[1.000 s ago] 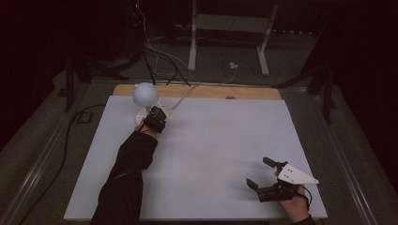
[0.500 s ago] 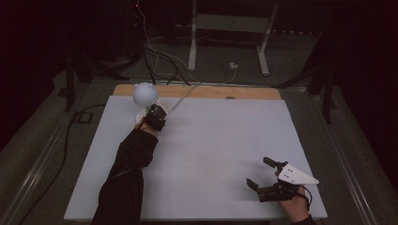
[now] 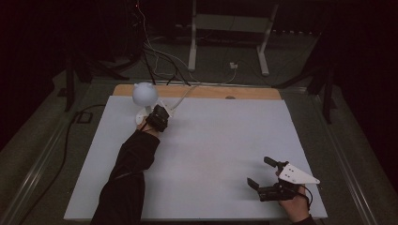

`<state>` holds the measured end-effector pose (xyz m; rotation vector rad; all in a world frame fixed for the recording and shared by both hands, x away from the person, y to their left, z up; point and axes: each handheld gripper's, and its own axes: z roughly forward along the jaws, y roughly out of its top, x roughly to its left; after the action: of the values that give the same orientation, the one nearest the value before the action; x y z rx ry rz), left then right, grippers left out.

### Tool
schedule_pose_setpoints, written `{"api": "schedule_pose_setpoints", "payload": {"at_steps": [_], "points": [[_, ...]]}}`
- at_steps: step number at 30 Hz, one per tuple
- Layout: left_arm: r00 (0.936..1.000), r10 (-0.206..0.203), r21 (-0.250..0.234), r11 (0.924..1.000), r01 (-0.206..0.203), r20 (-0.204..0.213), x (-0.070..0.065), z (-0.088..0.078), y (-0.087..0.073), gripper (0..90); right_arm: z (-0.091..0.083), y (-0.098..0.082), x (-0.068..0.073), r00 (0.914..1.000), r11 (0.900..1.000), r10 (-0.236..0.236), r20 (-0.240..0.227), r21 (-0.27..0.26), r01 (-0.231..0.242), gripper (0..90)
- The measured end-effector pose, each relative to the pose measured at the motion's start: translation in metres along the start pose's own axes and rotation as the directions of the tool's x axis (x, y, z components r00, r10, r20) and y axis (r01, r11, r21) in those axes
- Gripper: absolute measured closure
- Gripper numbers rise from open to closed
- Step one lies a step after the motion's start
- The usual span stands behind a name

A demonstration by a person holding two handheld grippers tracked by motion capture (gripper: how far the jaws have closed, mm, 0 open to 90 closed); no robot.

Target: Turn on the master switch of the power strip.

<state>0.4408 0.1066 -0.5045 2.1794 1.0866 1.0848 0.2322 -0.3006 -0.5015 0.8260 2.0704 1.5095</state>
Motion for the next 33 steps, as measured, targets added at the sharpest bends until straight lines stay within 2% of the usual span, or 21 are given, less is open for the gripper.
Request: {"api": "schedule_pose_setpoints", "payload": {"at_steps": [4,6,8,10,16,17,19,22,24,25,26,27,29,30,32,33], "points": [[0.9990,-0.038,-0.050,0.9980,0.039,0.022,0.007,-0.015,0.006,90.0,-0.001,0.001,0.000,1.0000,1.000,0.000,0.002,-0.003,0.000,0.0],[0.9990,-0.031,-0.068,0.9972,0.033,0.032,0.009,-0.024,0.009,90.0,-0.001,0.001,0.000,1.0000,1.000,-0.001,0.000,-0.002,0.001,0.0],[0.9982,-0.042,-0.076,0.9961,0.045,0.043,0.009,-0.027,0.010,90.0,0.000,0.001,0.001,1.0000,1.000,-0.005,-0.001,-0.002,0.005,0.0],[0.9986,-0.030,-0.078,0.9964,0.033,0.045,0.010,-0.032,0.012,90.0,0.000,0.001,0.001,1.0000,1.000,-0.006,-0.001,-0.002,0.006,0.0],[0.9930,-0.073,-0.103,0.9912,0.083,0.093,0.014,-0.048,0.016,90.0,0.000,0.001,0.001,1.0000,1.000,-0.003,0.000,-0.001,0.003,0.0],[0.9907,-0.083,-0.110,0.9894,0.095,0.108,0.015,-0.051,0.016,78.3,0.000,0.001,0.001,1.0000,1.000,0.000,0.000,0.000,0.000,0.0],[0.9894,-0.079,-0.117,0.9888,0.093,0.122,0.015,-0.056,0.017,77.3,0.000,0.001,0.001,1.0000,1.000,0.001,0.001,0.000,-0.001,0.0],[0.9835,-0.088,-0.129,0.9857,0.109,0.158,0.015,-0.064,0.016,72.3,0.000,0.001,0.001,1.0000,1.000,-0.001,0.000,-0.001,0.001,0.0],[0.9807,-0.079,-0.123,0.9872,0.102,0.179,0.015,-0.067,0.016,63.9,0.000,0.001,0.001,1.0000,1.000,-0.003,0.000,-0.001,0.003,0.0],[0.9783,-0.079,-0.121,0.9872,0.104,0.191,0.014,-0.068,0.016,63.9,0.000,0.001,0.001,1.0000,1.000,-0.003,0.000,-0.001,0.003,0.0],[0.9789,-0.072,-0.110,0.9895,0.094,0.192,0.014,-0.070,0.016,60.0,0.000,0.001,0.001,1.0000,1.000,-0.003,0.000,-0.001,0.003,0.0],[0.9777,-0.069,-0.099,0.9910,0.090,0.198,0.013,-0.071,0.016,48.6,0.000,0.002,0.001,1.0000,1.000,-0.001,0.001,-0.003,0.001,0.0],[0.9732,-0.067,-0.090,0.9920,0.089,0.220,0.012,-0.073,0.014,41.1,0.000,0.002,0.001,1.0000,1.000,-0.001,0.001,-0.003,0.001,0.0],[0.9713,-0.065,-0.082,0.9929,0.086,0.229,0.011,-0.073,0.014,41.1,0.000,0.002,0.001,1.0000,1.000,-0.001,0.001,-0.003,0.001,0.0],[0.9705,-0.066,-0.070,0.9939,0.084,0.232,0.010,-0.075,0.012,33.5,0.000,0.002,0.001,1.0000,1.000,-0.001,0.002,-0.003,0.001,0.0],[0.9657,-0.075,-0.065,0.9935,0.094,0.249,0.010,-0.075,0.012,25.5,0.000,0.002,0.001,1.0000,1.000,0.000,0.000,-0.003,0.000,0.0]]}}
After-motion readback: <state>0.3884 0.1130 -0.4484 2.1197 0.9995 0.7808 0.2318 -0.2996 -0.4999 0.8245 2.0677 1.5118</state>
